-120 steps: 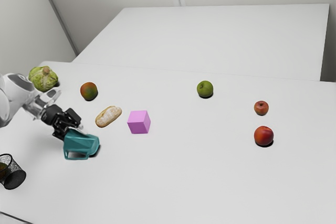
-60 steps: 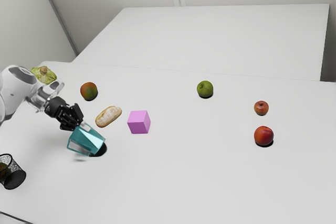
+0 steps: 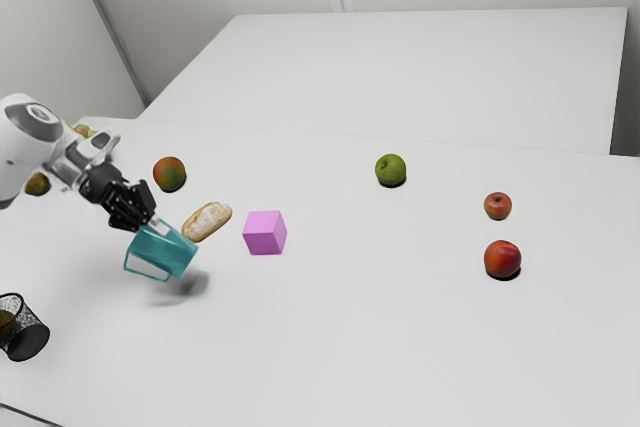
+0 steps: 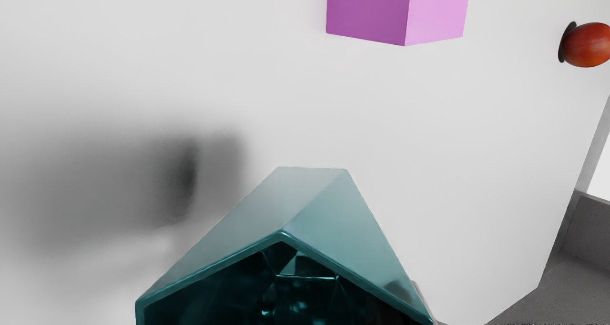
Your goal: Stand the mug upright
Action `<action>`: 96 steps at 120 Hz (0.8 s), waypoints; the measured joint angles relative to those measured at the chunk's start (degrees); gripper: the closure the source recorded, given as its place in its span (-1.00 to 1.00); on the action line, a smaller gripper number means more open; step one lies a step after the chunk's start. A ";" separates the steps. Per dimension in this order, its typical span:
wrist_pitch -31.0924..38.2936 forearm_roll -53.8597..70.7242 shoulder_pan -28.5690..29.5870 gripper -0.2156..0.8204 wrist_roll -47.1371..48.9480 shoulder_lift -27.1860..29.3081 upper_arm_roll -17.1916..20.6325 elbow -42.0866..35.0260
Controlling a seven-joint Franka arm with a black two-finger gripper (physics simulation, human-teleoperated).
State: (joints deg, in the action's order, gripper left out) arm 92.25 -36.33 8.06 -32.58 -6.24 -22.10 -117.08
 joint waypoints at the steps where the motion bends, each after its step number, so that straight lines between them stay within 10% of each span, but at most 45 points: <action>1: 0.28 0.49 -0.33 0.91 0.10 0.58 0.01 -0.33; 25: 8.36 12.43 -8.57 0.92 2.90 9.29 0.06 -6.49; 96: 24.60 44.02 -17.42 0.93 17.72 11.74 8.82 -12.19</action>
State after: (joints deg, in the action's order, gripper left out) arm 116.86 7.69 -9.37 -14.85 5.50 -13.28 -129.27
